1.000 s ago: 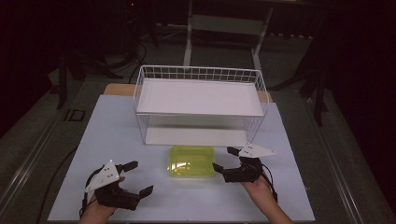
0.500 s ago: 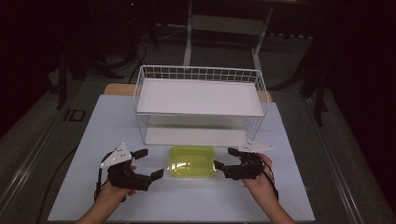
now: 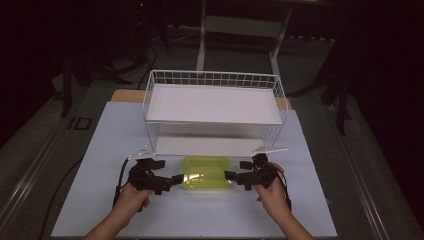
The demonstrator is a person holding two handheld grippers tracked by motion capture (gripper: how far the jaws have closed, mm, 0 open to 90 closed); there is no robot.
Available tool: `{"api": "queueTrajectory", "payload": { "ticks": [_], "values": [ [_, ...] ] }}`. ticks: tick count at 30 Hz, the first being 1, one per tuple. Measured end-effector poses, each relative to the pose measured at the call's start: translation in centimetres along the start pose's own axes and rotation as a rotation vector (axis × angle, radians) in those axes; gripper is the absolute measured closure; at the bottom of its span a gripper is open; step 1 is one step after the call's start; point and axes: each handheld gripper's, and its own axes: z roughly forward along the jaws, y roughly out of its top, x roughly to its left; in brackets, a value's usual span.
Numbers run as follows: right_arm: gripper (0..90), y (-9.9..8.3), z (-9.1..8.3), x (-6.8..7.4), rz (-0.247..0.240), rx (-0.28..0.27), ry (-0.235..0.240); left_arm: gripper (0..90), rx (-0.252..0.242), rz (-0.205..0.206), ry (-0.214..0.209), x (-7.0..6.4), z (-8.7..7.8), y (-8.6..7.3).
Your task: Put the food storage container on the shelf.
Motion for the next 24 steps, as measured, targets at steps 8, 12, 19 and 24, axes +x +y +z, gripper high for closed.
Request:
{"api": "queueTrajectory", "payload": {
  "ticks": [8, 12, 19, 24],
  "values": [
    [12.7, 0.3, 1.1, -0.7, 0.113, 0.091, -0.014, 2.1, 0.039, -0.165, -0.068, 0.8, 1.6, -0.1],
    [14.1, 0.3, 1.4, -1.3, 0.210, 0.116, -0.019, 2.2, 0.049, -0.209, -0.054, 0.9, 1.9, 0.1],
    [22.4, 0.1, 1.5, -1.6, 0.316, 0.118, 0.002, 14.1, 0.078, -0.232, -0.022, 0.6, 2.4, 0.4],
    [45.1, -0.3, 1.6, -1.7, 0.397, 0.108, 0.016, 28.5, 0.124, -0.253, 0.010, 0.6, 2.8, 0.4]
  ]
}}
